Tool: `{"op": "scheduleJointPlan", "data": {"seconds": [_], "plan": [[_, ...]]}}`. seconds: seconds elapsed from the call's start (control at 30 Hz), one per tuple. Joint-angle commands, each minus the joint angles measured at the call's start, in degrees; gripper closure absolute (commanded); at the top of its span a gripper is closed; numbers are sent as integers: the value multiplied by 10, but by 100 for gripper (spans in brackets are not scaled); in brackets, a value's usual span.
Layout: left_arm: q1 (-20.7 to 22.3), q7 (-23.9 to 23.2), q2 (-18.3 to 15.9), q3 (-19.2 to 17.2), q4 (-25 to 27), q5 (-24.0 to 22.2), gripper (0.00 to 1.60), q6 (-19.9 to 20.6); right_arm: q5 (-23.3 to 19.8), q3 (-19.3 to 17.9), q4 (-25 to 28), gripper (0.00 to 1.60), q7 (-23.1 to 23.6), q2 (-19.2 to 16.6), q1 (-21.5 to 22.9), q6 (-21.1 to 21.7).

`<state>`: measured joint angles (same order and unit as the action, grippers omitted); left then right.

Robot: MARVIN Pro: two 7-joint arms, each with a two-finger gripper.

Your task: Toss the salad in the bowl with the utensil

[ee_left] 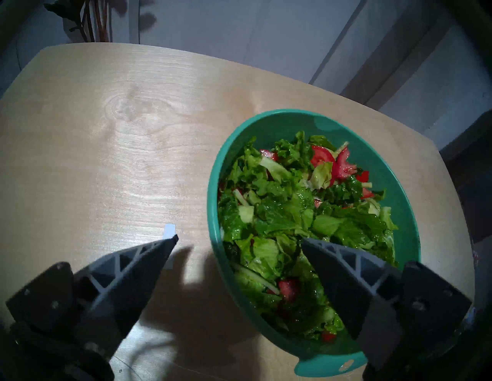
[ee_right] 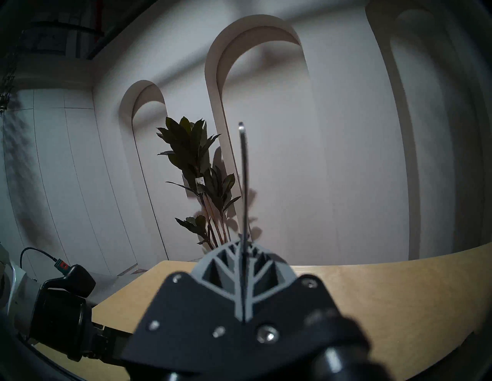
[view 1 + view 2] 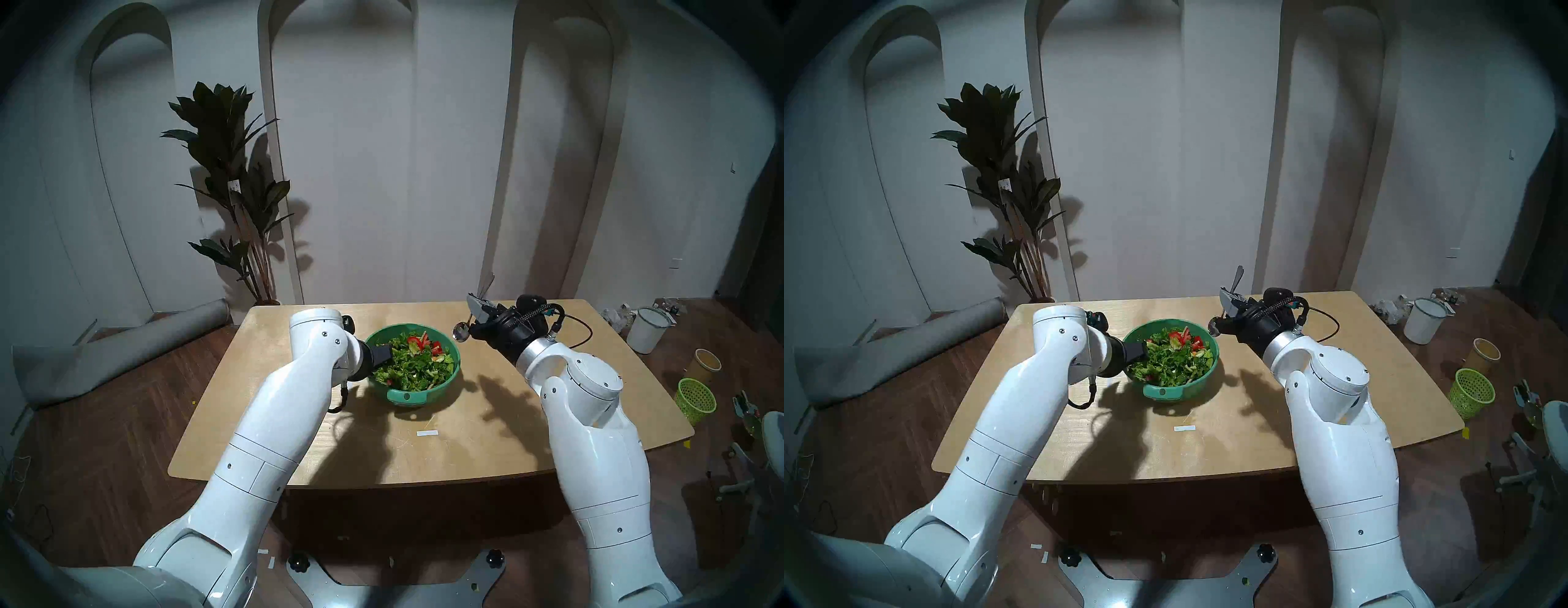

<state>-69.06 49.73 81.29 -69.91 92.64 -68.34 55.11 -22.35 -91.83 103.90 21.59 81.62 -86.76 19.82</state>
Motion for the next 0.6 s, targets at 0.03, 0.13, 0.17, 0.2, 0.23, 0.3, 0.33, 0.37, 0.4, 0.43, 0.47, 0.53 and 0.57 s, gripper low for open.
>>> {"op": "scheduleJointPlan", "data": {"seconds": [0.03, 0.13, 0.17, 0.2, 0.23, 0.3, 0.33, 0.37, 0.4, 0.43, 0.47, 0.53, 0.57], "plan": [[1, 58, -13, 5, 37, 33, 0, -1, -1, 0, 30, 160, 2, 1, -2, -5], [0, 60, -25, 1, 71, 45, 0, -9, -4, -4, 31, 160, -1, 5, -5, -10], [6, 52, -28, -5, 78, 54, 0, -22, -5, -6, 29, 160, -1, 6, -5, -13], [11, 50, -29, -10, 82, 58, 0, -25, -6, -6, 28, 160, -1, 7, -5, -14], [14, 58, -35, -9, 91, 79, 0, -35, -8, -7, 27, 160, -2, 10, -6, -14], [13, 56, -36, -29, 106, 80, 0, -47, -11, -7, 24, 160, -3, 14, -6, -18], [11, 54, -37, -42, 113, 78, 0, -52, -11, -6, 21, 160, -4, 17, -5, -19], [11, 55, -41, -51, 120, 85, 0, -63, -13, -5, 18, 160, -4, 19, -4, -21], [7, 58, -45, -58, 129, 93, 0, -72, -14, -4, 15, 160, -5, 22, -3, -22], [2, 49, -42, -77, 137, 85, 0, -90, -13, -3, 12, 160, -7, 24, -3, -23], [-6, 55, -45, -86, 151, 90, 0, -103, -14, -2, 10, 160, -8, 25, -2, -26], [-15, 69, -47, -98, 164, 100, 0, -120, -17, -3, 2, 160, -8, 31, -2, -34], [-20, 72, -46, -104, 165, 101, 0, -123, -22, -4, -5, 160, -7, 36, -1, -41]]}}
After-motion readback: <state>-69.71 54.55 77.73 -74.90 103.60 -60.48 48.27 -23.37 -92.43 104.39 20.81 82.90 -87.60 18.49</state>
